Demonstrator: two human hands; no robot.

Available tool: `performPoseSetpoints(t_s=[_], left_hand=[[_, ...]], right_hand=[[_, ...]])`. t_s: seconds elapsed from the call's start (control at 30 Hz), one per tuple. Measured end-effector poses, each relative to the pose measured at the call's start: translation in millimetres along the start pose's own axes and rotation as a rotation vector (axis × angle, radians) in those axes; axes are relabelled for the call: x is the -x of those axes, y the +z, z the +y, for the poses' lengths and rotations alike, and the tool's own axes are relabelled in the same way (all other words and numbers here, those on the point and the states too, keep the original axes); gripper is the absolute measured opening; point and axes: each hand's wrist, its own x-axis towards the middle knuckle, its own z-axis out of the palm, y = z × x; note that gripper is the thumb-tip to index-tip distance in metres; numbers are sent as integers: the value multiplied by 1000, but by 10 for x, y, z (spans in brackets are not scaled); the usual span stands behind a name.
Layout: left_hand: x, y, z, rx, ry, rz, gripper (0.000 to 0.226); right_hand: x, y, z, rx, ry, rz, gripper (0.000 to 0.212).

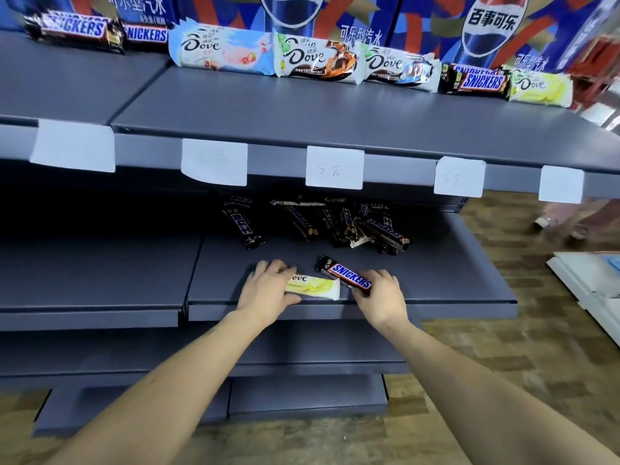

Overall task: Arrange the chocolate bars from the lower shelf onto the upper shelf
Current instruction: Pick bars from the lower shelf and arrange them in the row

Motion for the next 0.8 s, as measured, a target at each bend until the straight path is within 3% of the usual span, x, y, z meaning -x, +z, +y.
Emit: performPoseSetpoints(t_s=[0.37,0.8], left_hand=[[243,-182,107,-28,127,105,47],[1101,-642,844,-154,175,273,45]], right_hand=[[271,-227,-32,33,28,97,34],[1076,-1089,-16,-57,-195,165,27]])
